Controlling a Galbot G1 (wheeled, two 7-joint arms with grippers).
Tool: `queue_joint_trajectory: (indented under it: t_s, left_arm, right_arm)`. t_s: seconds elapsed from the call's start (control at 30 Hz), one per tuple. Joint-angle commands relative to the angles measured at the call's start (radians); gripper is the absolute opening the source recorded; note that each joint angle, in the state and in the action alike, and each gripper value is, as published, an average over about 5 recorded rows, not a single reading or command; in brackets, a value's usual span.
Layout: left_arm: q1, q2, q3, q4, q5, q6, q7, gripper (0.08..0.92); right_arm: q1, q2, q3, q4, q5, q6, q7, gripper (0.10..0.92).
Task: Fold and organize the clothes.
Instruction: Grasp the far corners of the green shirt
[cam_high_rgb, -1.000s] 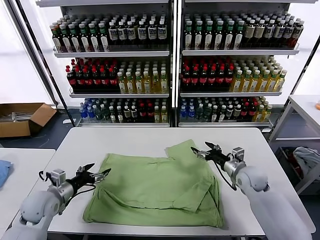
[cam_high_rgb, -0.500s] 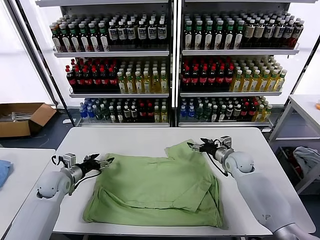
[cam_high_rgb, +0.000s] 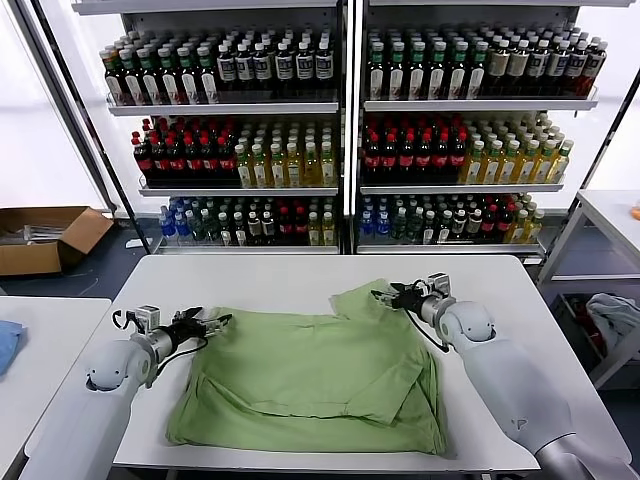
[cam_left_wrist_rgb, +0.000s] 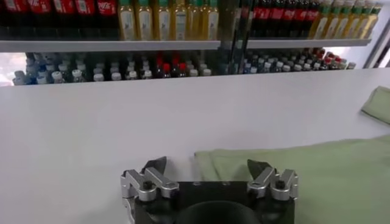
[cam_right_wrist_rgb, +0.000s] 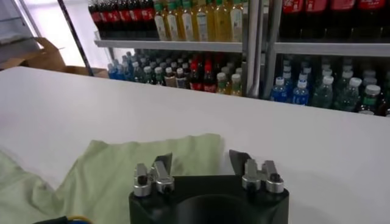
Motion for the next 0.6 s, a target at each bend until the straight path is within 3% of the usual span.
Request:
queue_joint_trajectory:
  t_s: [0.03,0.43,0.6]
  left_arm:
    - [0.010,-0.002,0.016,-0.006,0.004,0.008,0.003,0.749]
    - [0.025,0.000,0.015,-0.049,-0.025,0.007,0.009,0.403]
    - [0.030,0.005,0.007,-0.076,-0.053,-0.003,-0.012,0.255]
  right_arm:
    - [0.004,0.006,-0.015,0.006,0.002,-0.008,0.001,0.461]
    - [-0.031,-0.002,0.018,0.093,0.032,0.012,0.002,0.139]
    - [-0.056,-0.016,0.044,0.157,0.075,0.020,0.010,0.106]
